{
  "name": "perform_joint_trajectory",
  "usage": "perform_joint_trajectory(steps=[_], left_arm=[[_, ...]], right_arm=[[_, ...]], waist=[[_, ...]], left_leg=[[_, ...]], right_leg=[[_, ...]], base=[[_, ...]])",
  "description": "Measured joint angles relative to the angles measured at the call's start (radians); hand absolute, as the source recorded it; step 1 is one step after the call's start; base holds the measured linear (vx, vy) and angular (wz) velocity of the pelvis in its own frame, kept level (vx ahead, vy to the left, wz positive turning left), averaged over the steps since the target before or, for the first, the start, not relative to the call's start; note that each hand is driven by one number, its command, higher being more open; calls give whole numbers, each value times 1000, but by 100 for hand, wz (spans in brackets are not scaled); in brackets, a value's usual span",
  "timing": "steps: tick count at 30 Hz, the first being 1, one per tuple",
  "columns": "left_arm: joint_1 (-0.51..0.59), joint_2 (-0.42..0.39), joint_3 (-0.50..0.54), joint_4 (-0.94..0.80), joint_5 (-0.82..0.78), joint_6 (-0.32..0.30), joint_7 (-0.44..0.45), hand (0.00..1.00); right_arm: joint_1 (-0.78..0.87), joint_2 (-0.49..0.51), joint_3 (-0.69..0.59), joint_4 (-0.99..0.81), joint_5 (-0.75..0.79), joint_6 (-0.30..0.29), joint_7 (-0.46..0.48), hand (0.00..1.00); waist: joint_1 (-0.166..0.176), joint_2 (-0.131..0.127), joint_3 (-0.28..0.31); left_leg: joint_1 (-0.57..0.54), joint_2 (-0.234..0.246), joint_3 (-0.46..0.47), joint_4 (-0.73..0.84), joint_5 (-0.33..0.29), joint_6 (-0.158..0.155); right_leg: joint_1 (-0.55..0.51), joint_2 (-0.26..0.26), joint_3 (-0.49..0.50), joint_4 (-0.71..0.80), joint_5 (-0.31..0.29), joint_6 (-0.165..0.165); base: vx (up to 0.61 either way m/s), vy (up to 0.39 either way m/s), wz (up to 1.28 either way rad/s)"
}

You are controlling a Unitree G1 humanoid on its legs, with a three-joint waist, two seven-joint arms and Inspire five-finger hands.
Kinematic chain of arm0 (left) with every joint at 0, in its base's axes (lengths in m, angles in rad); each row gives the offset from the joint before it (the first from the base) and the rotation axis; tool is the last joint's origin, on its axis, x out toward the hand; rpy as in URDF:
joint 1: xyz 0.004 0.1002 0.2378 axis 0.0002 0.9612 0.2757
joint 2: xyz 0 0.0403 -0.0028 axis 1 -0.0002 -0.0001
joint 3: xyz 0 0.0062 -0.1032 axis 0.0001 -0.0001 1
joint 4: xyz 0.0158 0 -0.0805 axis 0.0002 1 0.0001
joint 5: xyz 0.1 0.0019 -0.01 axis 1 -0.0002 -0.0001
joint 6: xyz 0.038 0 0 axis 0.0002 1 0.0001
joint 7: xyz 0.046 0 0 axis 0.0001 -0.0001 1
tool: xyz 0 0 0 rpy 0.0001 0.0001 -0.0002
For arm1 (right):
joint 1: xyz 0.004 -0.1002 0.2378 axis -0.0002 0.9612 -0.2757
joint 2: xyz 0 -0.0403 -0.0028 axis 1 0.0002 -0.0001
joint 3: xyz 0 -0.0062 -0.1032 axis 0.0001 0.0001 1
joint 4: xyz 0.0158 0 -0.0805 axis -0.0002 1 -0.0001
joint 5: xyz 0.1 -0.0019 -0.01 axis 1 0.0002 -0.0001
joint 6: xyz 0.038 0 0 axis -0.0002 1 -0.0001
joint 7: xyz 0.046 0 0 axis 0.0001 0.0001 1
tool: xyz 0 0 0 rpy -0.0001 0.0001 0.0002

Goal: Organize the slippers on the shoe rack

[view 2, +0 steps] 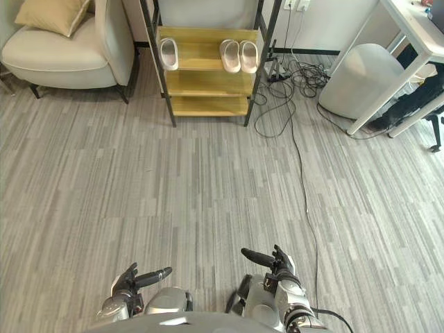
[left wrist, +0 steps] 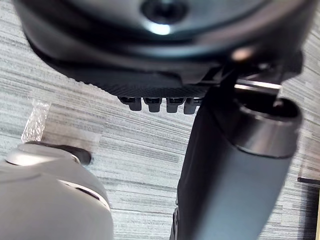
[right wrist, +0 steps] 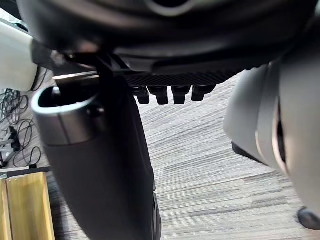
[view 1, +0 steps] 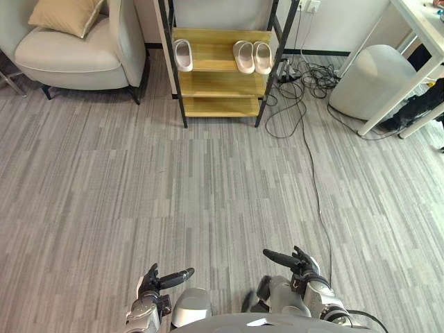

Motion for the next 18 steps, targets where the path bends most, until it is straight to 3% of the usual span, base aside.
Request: perform_joint_trajectory(steps=[1,2,3,4,5,7,8,10,11,13,14,15,16,17,18], left_arm=[[3,12,1,1,4,1,-4,100],[-7,3,3,12,11,1,-2,100],[-5,-7,7,14,17,-2,4,100],[-5,-22,27,20,25,-1,3,100],[-7,-28,39,20,25,0,0,100],[-9,-34,51,19,24,1,-2,100],[-9,-36,64,17,24,-1,-2,100],[-9,-25,74,-5,24,-2,-3,100],[-11,-23,75,-22,23,-6,-2,100],[-24,-21,72,-41,23,-18,-5,100],[-39,-21,70,-45,24,-22,-5,100],[-42,-20,70,-45,23,-21,-5,100],[-41,-18,70,-42,24,-20,-4,100],[-33,-20,67,-39,24,-19,-2,100],[-24,-24,63,-34,24,-19,0,100]], right_arm=[[20,1,5,7,0,4,-1,100],[20,-12,4,16,-4,10,1,100],[8,-24,5,25,-7,15,0,100],[3,-32,-5,23,-7,12,-3,100],[3,-33,-13,24,-7,11,-6,100],[13,-24,-18,24,-4,15,-11,100],[29,-15,-19,22,1,17,-11,100],[35,3,-26,21,3,16,-13,100],[31,14,-26,20,5,15,-15,100],[18,15,-26,23,11,15,-23,100],[1,19,-28,24,26,15,-28,100],[-4,19,-28,24,29,14,-29,100],[-10,21,-29,24,35,14,-30,100],[-8,20,-29,25,40,11,-31,100],[-7,22,-27,29,40,11,-31,100]], waist=[[-4,-26,-5],[-6,-2,-2],[-5,10,-5],[-7,30,-12],[-10,42,-10],[-13,61,1],[-2,61,4],[13,42,15],[17,31,21],[30,18,27],[45,8,33],[47,2,37],[49,-4,40],[53,-1,38],[61,-3,33]], left_leg=[[30,-15,-41,-4,-24,-52],[51,11,-74,-3,-39,-75],[49,28,-95,5,-32,-82],[11,55,-141,98,-19,-103],[-36,71,-178,209,-4,-117],[-158,97,-216,508,108,-155],[-230,110,-199,671,122,-163],[-366,120,-119,823,81,-132],[-426,115,-89,823,70,-116],[-520,78,-48,697,43,-114],[-551,33,-18,464,49,-110],[-555,9,-10,355,63,-102],[-546,-24,-10,182,127,-103],[-527,-36,-12,43,244,-100],[-502,-42,-6,33,355,-74]], right_leg=[[5,2,41,-79,191,-25],[3,14,30,-20,190,-87],[-3,24,22,9,159,-101],[7,48,1,24,95,-112],[32,67,-16,13,74,-119],[133,103,-45,-55,52,-130],[203,121,-50,-106,45,-139],[327,133,-61,-204,41,-142],[373,133,-67,-245,39,-138],[430,125,-78,-298,35,-125],[456,106,-82,-319,26,-110],[472,94,-82,-324,15,-96],[496,76,-82,-325,-8,-72],[529,68,-78,-325,-37,-46],[557,64,-65,-324,-62,-26]], base=[[427,-225,91],[619,-333,56],[621,-329,31],[609,-312,18],[408,-208,30],[412,-221,33],[529,-257,27],[452,-183,26],[379,-123,29],[395,-39,20],[415,55,8],[510,130,1],[459,174,-4],[593,231,-12],[512,202,-4]])
